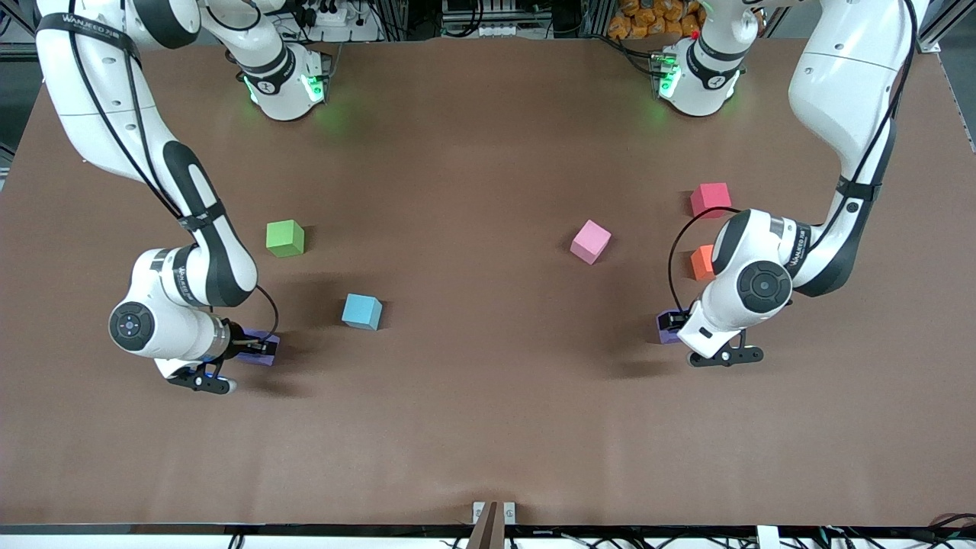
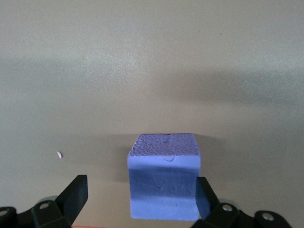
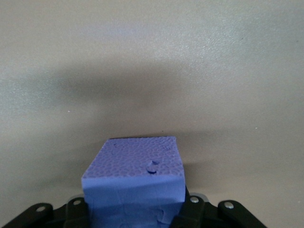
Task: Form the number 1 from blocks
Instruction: 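Close both grippers on the purple cubes and lift them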
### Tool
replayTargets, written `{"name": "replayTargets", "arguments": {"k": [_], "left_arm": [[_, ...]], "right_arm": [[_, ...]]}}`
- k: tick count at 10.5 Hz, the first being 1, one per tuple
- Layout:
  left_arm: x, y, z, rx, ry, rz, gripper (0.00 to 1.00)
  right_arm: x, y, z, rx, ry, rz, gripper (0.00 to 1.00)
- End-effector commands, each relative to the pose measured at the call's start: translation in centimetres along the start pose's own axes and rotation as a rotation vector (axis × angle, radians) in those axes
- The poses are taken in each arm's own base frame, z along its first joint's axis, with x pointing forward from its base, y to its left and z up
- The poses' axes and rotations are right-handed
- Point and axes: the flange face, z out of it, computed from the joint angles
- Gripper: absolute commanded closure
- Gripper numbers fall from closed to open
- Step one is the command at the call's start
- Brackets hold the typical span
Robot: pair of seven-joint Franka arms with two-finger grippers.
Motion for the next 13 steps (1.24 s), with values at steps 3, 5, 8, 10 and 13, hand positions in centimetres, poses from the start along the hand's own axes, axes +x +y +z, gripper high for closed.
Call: {"name": "replayTargets", "arguments": {"k": [3, 5, 8, 10, 13], "left_arm": [[-0.2, 0.8, 1.2, 0.004, 0.002, -0.119, 0.00], [-0.2, 1.0, 2.1, 0.002, -0.008, -0.125, 0.00], [-0.4, 1.3, 4.0, 0.001, -0.026, -0.120, 0.00], [-0.3, 1.2, 4.1, 0.003, -0.025, -0.115, 0.97], [-0.3, 1.4, 3.8, 0.008, -0.014, -0.096, 1.00]], "right_arm": [[-0.8, 0.8, -5.0, 0.008, 0.051, -0.013, 0.48], [-2.0, 0.7, -9.0, 0.015, 0.095, -0.015, 0.48], [-4.6, -0.9, -11.8, 0.024, 0.114, -0.024, 0.48], [-8.0, -4.5, -12.5, 0.021, 0.106, -0.049, 0.48], [-14.8, -14.3, -11.7, 0.016, 0.074, -0.069, 0.48]]}}
